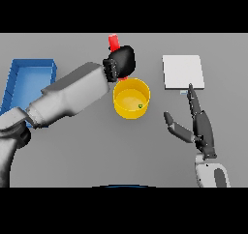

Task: Pick up the red beaker and tilt it to pour out 1 green nut into yellow bowl. Pick up the yellow bowl and place it on the metallic measuring scale.

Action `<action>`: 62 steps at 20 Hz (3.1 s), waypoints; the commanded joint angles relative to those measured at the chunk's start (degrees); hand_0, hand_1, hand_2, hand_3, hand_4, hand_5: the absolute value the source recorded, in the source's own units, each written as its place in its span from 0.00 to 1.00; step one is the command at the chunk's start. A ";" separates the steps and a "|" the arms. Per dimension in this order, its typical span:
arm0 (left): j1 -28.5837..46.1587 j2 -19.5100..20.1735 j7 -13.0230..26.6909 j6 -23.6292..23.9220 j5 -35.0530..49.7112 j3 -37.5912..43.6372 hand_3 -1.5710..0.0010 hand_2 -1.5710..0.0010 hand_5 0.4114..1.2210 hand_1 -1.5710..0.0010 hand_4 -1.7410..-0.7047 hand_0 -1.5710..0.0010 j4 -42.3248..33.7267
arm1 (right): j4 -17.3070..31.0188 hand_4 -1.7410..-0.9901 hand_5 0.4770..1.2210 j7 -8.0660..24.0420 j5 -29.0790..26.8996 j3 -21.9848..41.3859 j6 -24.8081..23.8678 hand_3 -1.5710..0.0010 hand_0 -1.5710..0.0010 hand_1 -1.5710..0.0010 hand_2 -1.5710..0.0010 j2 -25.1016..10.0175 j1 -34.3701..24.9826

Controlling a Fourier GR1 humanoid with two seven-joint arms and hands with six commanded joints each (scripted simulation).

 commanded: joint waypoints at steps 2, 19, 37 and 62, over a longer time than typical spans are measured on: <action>-1.40 -0.71 0.12 0.37 -1.57 -1.27 0.00 0.00 1.00 0.00 0.01 0.00 0.50 | -0.10 0.81 0.13 0.70 -0.36 -0.33 -0.09 1.00 1.00 1.00 1.00 -0.03 0.05; -23.28 12.44 6.39 -0.90 22.58 34.12 0.04 0.00 1.00 0.00 0.01 0.00 27.34 | 1.90 0.83 0.14 -0.77 -1.38 0.20 1.73 1.00 1.00 1.00 1.00 -0.33 -2.19; 14.45 18.89 22.63 21.35 59.70 61.49 0.00 0.00 1.00 0.00 0.00 0.00 21.80 | 4.06 0.79 0.27 -2.76 -0.37 0.30 2.36 1.00 1.00 1.00 1.00 -2.21 -3.47; 42.28 20.96 38.57 12.92 68.38 56.11 0.96 0.96 0.27 0.96 0.93 0.96 -19.94 | 3.61 0.81 0.21 1.90 4.24 1.32 -0.27 1.00 1.00 1.00 1.00 -2.68 -4.03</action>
